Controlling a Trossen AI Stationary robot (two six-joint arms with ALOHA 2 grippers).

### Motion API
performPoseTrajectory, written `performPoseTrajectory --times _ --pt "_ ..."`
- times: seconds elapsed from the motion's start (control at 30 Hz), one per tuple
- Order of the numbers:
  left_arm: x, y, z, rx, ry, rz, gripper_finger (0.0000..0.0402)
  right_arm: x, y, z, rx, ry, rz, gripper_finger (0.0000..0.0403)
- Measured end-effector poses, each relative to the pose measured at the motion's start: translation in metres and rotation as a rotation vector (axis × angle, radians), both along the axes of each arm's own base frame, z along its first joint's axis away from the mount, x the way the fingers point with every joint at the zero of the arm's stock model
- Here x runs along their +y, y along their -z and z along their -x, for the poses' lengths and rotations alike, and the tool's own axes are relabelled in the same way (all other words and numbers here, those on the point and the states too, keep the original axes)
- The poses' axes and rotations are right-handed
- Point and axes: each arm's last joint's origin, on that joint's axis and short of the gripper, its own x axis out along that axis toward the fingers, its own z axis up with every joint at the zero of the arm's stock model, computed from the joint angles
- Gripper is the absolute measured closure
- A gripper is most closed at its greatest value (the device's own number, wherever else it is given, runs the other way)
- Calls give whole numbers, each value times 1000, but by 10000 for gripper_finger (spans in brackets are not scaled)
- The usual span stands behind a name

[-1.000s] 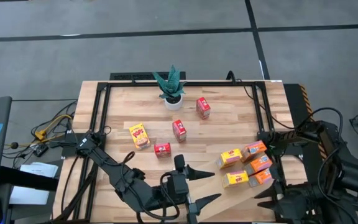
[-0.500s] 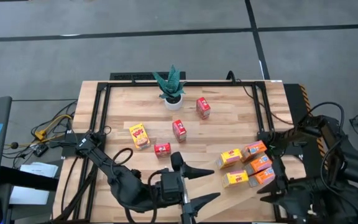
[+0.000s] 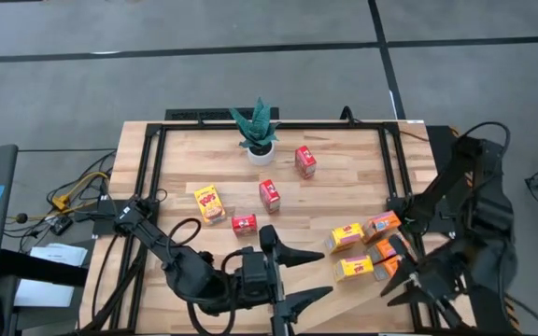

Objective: Stack cereal on shelf
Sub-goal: Put the right yellow cereal box on the shelf aligned with the other yellow cereal box

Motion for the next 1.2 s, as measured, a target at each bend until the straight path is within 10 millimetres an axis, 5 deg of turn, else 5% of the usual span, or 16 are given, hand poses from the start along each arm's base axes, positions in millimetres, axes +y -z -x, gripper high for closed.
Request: performPoseTrajectory --times 0.3,1.2 --pt "13 -19 20 56 31 30 148 -28 11 7 133 39 -102 285" --pt "9 -11 30 188 149 73 148 -3 45 -17 341 132 -40 285"
